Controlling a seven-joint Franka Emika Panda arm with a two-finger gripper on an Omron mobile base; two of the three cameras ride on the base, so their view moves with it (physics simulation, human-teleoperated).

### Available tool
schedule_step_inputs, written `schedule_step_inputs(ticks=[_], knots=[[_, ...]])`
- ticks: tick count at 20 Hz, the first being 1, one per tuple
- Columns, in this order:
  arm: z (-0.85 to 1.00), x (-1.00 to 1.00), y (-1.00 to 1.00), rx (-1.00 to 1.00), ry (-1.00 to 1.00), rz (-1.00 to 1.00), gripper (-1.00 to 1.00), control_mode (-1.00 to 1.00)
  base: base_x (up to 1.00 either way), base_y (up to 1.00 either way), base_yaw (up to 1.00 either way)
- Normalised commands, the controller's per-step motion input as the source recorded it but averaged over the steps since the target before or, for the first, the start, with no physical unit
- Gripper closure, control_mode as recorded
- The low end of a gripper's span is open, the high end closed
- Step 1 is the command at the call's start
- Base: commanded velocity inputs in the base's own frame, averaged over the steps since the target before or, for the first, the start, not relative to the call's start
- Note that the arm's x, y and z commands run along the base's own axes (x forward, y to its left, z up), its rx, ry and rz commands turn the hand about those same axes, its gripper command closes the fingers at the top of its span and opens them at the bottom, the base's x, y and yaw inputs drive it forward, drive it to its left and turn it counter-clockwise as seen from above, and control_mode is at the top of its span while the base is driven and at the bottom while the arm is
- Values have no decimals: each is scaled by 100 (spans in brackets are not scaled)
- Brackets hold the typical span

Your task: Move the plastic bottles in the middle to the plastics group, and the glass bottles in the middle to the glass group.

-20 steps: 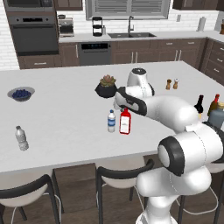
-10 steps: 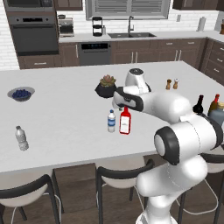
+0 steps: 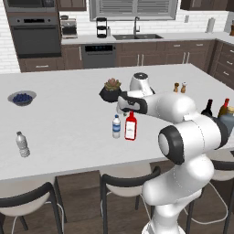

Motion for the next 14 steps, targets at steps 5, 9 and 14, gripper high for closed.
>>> schedule_step_inputs(ticks=[5,9,14], knots=[[-10,2,-2,0,0,0,-100,-100,0,0,0],[-7,3,-2,0,0,0,-100,-100,0,0,0],[-1,10,-1,-1,0,0,-100,-100,0,0,0]])
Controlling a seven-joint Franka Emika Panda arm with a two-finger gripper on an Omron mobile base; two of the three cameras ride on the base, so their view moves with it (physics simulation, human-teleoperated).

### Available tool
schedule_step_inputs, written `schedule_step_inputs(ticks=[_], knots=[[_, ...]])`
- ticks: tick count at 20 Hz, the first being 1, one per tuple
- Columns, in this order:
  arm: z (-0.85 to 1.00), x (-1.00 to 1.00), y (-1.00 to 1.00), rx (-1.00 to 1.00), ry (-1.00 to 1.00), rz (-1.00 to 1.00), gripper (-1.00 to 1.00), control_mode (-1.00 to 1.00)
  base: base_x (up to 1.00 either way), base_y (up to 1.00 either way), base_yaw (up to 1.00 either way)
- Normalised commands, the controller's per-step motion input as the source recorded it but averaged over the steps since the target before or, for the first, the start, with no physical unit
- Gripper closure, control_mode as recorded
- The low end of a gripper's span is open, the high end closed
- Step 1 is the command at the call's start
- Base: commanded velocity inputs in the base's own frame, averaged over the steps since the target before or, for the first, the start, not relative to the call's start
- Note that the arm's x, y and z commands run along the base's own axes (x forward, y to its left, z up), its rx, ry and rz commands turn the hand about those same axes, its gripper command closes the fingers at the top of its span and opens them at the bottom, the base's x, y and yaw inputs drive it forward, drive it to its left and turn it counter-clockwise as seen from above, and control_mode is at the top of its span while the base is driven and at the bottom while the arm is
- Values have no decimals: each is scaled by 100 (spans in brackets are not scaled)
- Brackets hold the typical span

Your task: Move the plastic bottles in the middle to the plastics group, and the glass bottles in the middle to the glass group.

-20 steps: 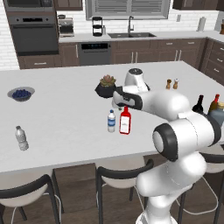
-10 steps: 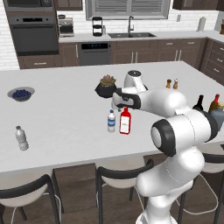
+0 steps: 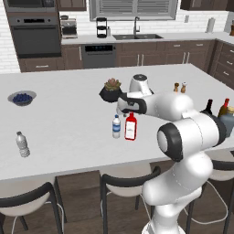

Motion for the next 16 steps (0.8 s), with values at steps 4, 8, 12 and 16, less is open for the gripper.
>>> schedule_step_inputs(ticks=[4,8,12,16], knots=[[0,12,0,0,0,0,-100,-100,0,0,0],[0,8,0,0,0,0,-100,-100,0,0,0],[0,4,0,0,0,0,-100,-100,0,0,0],[-2,5,0,0,0,0,-100,-100,0,0,0]])
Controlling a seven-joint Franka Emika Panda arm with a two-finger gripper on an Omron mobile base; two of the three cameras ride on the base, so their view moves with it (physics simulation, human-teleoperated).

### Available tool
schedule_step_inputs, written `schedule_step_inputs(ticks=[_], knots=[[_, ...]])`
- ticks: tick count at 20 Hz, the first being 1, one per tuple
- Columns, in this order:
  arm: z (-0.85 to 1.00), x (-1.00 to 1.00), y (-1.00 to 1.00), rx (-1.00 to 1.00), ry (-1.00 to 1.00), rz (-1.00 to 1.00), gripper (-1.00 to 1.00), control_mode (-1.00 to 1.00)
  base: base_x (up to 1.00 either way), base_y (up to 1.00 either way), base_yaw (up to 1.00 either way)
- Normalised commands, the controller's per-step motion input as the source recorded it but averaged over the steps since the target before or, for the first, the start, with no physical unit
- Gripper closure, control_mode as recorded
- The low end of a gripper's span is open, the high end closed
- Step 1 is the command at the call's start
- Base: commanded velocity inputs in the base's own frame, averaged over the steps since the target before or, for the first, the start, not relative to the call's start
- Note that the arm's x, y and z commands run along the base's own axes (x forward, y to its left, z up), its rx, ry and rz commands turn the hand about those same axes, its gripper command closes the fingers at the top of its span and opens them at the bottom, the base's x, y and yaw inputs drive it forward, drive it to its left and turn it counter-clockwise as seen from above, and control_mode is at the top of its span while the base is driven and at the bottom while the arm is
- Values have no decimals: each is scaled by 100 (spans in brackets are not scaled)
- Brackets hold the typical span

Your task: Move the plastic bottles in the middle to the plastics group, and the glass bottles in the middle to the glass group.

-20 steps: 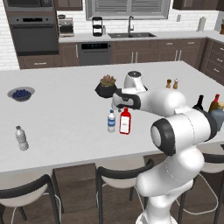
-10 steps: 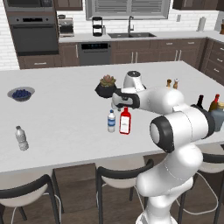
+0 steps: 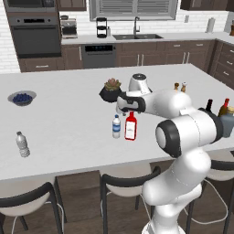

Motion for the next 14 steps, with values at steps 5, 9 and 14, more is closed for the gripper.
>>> schedule_step_inputs(ticks=[5,9,14], knots=[[-1,3,0,0,0,0,-100,-100,0,0,0],[-4,0,0,0,0,0,100,-100,0,0,0],[-3,0,-3,0,0,0,100,-100,0,0,0]])
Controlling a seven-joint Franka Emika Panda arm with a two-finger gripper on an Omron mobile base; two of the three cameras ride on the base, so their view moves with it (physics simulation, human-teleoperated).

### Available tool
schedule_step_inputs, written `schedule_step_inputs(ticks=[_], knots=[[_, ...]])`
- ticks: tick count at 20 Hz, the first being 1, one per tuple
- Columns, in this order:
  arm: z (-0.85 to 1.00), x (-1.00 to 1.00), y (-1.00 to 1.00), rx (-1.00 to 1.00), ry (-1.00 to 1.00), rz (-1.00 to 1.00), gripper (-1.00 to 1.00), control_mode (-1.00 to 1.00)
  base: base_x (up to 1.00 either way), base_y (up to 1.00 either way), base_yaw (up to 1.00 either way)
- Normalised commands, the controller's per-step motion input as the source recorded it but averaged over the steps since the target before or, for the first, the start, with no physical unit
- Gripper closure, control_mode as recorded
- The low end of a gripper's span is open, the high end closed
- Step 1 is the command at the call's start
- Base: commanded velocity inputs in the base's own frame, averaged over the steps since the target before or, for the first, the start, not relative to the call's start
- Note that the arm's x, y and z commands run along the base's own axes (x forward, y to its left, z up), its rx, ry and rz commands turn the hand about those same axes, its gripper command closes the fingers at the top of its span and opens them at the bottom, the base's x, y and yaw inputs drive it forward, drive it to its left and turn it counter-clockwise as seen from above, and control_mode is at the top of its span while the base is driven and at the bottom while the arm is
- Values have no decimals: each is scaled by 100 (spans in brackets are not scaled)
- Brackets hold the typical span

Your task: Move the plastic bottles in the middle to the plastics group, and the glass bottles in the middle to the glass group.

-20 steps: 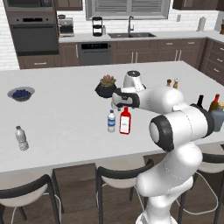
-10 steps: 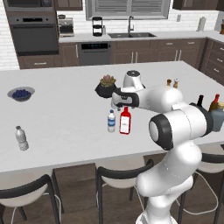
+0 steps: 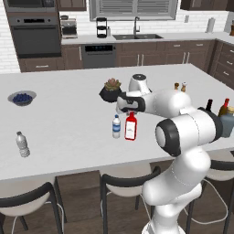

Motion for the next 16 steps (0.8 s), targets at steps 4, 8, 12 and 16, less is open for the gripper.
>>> schedule_step_inputs(ticks=[4,8,12,16], knots=[[-2,3,-9,0,0,0,100,-100,0,0,0],[13,-7,-27,0,-4,0,100,-100,0,0,0],[45,-34,-73,0,-7,-6,100,-100,0,0,0],[36,-39,-91,0,-1,-9,100,-100,0,0,0]])
